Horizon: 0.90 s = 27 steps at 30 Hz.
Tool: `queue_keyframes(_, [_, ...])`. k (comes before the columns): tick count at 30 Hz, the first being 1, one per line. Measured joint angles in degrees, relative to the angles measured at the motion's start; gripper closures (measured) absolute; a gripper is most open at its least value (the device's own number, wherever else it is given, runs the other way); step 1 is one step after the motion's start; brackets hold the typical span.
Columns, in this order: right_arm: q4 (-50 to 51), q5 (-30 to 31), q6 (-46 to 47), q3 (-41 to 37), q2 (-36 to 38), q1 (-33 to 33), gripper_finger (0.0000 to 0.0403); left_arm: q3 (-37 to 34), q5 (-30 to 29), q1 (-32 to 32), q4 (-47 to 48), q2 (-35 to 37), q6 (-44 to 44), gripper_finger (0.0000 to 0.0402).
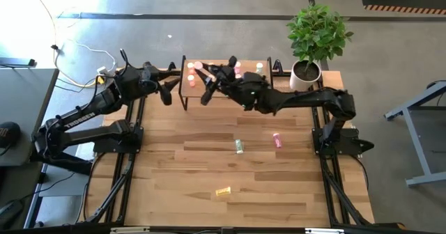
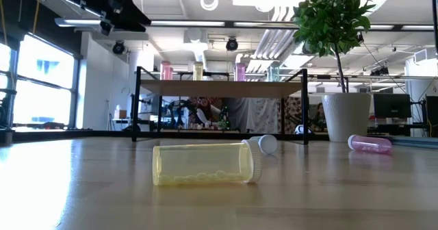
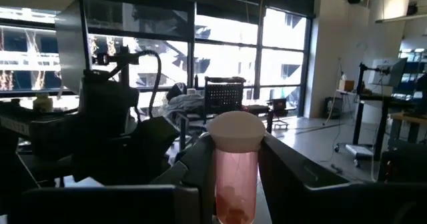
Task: Pick and place medicine bottles onto shelf by color
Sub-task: Put the pink pill bottle on the shelf aligned with the other pink pill bottles
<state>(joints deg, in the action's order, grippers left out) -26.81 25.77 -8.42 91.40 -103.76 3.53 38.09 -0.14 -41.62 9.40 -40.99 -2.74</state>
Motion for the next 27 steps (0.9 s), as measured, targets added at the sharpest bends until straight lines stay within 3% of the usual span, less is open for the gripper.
queue_keyframes(10, [2.43,-2.61,9.43,-1.51,-6.33,1.57,0.0319,0.00,3.96,-5.67,0.33,-0.02,0.00,0.0206])
queue_keyframes(18, [3.02,-8.12,15.39,-1.53,-11.54,4.23,0.0319,0.00,4.65,-6.11,0.31,-0.02,1.38,0.0206])
queue_keyframes(27, [3.17,-9.76,17.02,-1.55,-14.81,5.22,0.0319,0.02,4.61,-6.11,0.32,-0.02,1.90,0.0206])
